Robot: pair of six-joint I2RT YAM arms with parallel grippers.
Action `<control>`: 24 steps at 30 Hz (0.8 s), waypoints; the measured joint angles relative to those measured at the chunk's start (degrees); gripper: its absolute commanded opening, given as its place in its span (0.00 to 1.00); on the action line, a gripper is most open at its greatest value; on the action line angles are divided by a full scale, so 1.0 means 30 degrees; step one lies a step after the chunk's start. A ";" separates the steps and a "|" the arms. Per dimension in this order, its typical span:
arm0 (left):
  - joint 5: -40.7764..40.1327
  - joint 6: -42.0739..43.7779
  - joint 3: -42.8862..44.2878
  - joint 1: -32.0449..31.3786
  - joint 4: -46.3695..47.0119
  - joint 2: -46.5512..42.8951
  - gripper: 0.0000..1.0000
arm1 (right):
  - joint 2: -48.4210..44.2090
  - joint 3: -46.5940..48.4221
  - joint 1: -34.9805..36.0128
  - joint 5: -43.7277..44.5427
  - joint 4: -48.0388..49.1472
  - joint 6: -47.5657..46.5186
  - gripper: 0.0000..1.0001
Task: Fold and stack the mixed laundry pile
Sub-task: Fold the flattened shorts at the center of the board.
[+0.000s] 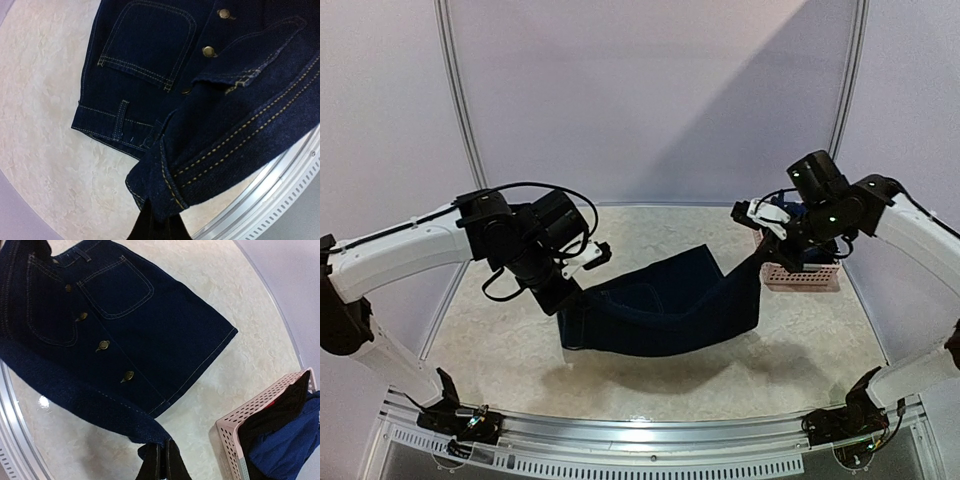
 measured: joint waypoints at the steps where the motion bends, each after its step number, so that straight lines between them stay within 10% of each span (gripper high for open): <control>1: 0.0000 -0.0051 -0.0036 0.0182 0.0022 0.0386 0.00 | 0.0707 0.0189 0.0000 0.0168 0.0189 0.0066 0.00; 24: -0.1304 0.0270 0.0517 0.5603 0.1945 0.6943 0.00 | 1.4251 0.9340 -0.0270 0.3825 0.3024 0.2040 0.00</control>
